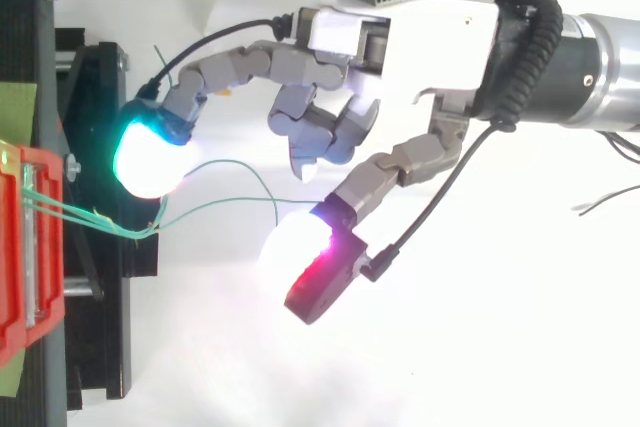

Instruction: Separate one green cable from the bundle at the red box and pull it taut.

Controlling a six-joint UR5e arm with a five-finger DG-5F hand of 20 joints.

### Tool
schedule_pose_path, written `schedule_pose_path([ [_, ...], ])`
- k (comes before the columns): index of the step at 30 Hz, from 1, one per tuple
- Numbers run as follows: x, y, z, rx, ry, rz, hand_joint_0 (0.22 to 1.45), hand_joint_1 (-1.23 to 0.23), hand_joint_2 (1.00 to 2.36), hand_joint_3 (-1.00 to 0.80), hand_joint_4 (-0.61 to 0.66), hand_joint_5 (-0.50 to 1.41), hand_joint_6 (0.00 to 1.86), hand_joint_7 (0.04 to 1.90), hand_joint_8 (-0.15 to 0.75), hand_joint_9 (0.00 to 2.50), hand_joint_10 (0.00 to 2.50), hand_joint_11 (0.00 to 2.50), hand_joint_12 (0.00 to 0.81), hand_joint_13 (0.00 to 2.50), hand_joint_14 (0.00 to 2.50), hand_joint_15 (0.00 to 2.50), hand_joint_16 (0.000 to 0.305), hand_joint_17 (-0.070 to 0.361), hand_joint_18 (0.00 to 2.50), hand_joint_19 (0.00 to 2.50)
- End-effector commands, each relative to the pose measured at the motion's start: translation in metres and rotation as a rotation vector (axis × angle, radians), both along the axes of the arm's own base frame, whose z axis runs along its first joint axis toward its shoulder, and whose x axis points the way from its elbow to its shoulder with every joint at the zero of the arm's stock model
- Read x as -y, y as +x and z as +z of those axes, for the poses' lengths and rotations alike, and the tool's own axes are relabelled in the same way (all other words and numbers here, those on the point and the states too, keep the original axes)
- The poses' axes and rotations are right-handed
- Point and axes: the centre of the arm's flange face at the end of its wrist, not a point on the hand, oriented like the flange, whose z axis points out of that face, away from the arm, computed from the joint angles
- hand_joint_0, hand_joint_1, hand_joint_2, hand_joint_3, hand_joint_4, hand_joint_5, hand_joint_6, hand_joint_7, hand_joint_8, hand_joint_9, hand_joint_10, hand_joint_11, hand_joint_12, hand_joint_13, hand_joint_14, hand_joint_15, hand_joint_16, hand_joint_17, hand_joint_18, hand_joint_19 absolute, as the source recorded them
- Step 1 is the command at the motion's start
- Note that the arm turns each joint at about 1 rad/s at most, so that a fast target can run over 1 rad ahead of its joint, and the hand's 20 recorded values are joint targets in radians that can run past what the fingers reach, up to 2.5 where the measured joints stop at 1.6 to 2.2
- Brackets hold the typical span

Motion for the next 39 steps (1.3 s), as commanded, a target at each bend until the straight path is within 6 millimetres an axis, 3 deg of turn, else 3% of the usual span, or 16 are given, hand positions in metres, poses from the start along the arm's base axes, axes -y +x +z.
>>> schedule_pose_path([
  [1, 0.0, 0.0, -0.003, -0.002, -0.003, 0.003, 0.4, -0.68, 1.0, -0.5, 0.31, -0.17, 0.5, 0.74, 0.428, 1.38, 2.5, 1.78, 0.57, 1.42, 2.5, 1.61, 0.083, 0.188, 1.91, 0.16],
  [16, -0.012, 0.013, -0.015, 0.026, -0.006, 0.003, 0.4, -0.68, 1.0, -0.5, 0.31, -0.17, 0.5, 0.74, 0.435, 1.38, 2.5, 1.79, 0.57, 1.42, 2.5, 1.61, 0.083, 0.187, 1.9, 0.17],
  [22, -0.018, 0.018, -0.034, 0.027, 0.003, -0.009, 0.4, -0.68, 1.0, -0.5, 0.31, -0.17, 0.5, 0.74, 0.429, 1.38, 2.5, 1.77, 0.568, 1.42, 2.5, 1.6, 0.083, 0.187, 1.9, 0.17],
  [39, -0.037, 0.023, -0.032, 0.039, 0.11, -0.077, 0.4, -0.68, 1.0, -0.5, 0.31, -0.17, 0.5, 0.73, 0.429, 1.38, 2.5, 1.78, 0.569, 1.41, 2.5, 1.62, 0.083, 0.188, 1.9, 0.17],
])
